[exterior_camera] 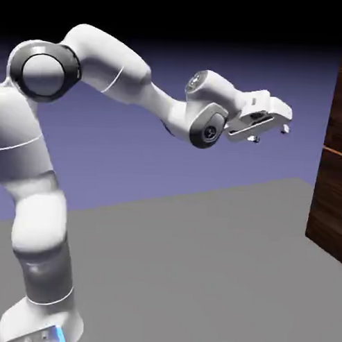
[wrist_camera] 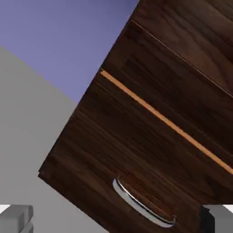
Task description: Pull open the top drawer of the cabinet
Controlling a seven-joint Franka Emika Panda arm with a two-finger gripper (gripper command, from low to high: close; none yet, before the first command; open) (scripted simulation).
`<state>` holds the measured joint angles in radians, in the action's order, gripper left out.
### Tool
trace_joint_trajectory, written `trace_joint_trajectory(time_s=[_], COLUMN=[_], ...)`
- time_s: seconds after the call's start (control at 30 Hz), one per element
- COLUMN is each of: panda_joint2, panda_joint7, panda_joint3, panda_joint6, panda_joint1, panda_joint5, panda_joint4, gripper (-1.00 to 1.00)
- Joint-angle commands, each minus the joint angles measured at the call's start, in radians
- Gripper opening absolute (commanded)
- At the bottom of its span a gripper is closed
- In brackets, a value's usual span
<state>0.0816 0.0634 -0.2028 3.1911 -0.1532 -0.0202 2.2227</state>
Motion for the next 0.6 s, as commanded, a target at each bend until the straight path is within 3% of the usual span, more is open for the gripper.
trace_joint_trajectory(time_s=[0.0, 0.57], panda_joint2=[-0.03, -0.542], panda_joint7=[-0.042, -0.753], panda_joint3=[-0.013, -0.225], panda_joint6=[0.01, 0.171], panda_joint1=[-0.01, -0.184], panda_joint5=[-0.001, -0.022], panda_joint4=[-0.036, -0.652], gripper=[0.0, 0.0])
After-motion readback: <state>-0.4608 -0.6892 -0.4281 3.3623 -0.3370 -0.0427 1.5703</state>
